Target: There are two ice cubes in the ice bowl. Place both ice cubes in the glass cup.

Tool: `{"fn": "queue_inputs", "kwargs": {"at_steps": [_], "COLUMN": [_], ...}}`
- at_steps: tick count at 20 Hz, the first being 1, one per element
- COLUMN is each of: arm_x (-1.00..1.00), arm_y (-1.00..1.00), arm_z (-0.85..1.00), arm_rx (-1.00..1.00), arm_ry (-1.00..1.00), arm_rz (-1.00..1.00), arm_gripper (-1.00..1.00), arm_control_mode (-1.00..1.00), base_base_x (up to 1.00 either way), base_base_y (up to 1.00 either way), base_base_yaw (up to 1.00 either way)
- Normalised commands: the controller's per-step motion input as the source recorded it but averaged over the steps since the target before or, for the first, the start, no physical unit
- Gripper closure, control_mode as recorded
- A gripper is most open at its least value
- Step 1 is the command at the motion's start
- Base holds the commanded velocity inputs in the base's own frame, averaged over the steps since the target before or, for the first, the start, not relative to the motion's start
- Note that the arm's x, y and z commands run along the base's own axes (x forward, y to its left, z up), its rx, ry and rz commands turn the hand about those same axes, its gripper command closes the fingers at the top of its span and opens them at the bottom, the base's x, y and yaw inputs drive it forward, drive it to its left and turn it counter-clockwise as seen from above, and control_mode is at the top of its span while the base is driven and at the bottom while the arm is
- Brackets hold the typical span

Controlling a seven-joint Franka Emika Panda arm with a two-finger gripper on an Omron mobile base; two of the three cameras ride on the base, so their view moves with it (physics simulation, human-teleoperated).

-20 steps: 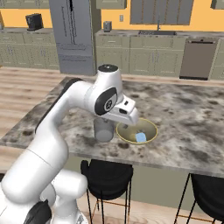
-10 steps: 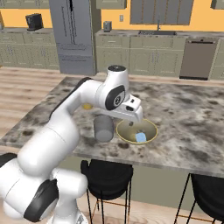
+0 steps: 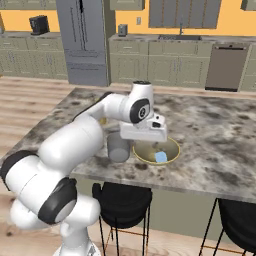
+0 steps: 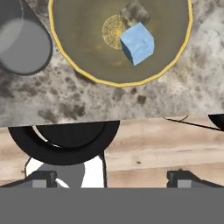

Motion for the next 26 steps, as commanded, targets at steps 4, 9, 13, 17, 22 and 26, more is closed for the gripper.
{"fn": "queue_inputs", "kwargs": {"at_steps": [4,9,13,17,22,26], "arm_x": [0.19,0.36,0.21,0.31,0.23,0.13], "arm_y": [-0.17,0.0,0.0,-0.02,-0.26,-0.3], "arm_z": [-0.37,-0.38,-0.38,-0.37,-0.16,-0.19], "arm_rx": [0.0,-0.03,-0.05,-0.02,0.0,0.0], "arm_ry": [0.03,0.0,0.05,0.05,0.0,0.0], "arm_rz": [0.21,0.13,0.09,0.08,0.05,0.03], "arm_gripper": [-1.0,-1.0,-1.0,-1.0,-1.0,-1.0], "arm_control_mode": [-1.0,-1.0,-1.0,-1.0,-1.0,-1.0], "base_base_x": [0.0,0.0,0.0,0.0,0.0,0.0], "base_base_y": [0.0,0.0,0.0,0.0,0.0,0.0], "base_base_yaw": [0.0,0.0,0.0,0.0,0.0,0.0]}}
